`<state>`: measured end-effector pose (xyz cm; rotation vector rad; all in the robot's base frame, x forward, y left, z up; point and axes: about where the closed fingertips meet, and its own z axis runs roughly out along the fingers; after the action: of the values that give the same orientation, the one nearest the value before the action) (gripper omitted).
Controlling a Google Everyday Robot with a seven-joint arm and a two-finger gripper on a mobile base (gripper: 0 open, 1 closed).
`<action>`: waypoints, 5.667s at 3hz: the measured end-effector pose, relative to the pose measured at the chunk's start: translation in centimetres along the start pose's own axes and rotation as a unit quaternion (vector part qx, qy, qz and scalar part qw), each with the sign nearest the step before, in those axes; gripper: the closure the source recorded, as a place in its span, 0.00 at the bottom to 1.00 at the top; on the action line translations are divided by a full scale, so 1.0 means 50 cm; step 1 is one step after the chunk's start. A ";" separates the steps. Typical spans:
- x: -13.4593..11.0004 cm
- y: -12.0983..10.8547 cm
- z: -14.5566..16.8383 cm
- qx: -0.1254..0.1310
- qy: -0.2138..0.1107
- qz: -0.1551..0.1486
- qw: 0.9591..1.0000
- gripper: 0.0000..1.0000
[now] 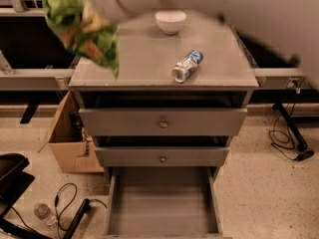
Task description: Place green rice chip bag into top drawer
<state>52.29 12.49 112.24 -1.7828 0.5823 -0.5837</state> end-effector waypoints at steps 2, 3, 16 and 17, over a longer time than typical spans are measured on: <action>-0.010 0.350 0.074 0.051 -0.054 0.198 0.977 1.00; -0.016 0.415 0.064 0.068 -0.048 0.241 0.967 1.00; 0.232 1.460 0.072 -0.191 0.078 0.437 0.876 0.50; 0.231 1.460 0.072 -0.191 0.078 0.437 0.876 0.25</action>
Offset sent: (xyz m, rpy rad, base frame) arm 0.0128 -0.0898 -0.5311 0.8054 0.7702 -0.1013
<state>56.23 -11.54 42.35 -1.5966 1.5859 0.0362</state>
